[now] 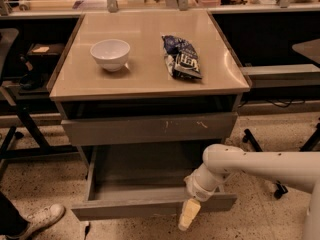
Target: Open middle drawer
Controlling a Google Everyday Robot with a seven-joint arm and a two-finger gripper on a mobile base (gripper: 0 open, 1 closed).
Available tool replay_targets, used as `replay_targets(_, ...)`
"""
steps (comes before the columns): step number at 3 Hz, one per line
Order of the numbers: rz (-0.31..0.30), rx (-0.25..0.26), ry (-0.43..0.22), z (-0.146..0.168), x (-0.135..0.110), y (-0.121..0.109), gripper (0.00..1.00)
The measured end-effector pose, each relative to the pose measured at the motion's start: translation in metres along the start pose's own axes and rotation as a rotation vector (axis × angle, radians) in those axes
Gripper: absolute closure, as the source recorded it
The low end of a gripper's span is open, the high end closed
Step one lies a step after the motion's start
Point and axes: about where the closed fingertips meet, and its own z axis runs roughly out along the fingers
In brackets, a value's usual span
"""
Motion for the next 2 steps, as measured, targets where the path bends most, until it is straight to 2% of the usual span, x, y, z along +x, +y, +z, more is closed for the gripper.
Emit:
replay_targets(1, -0.029, -0.013, 0.028, 0.012, -0.005, -0.005, 0.00)
replay_targets(2, -0.002, -0.055, 0.089, 0.020, 0.007, 0.013, 0.00)
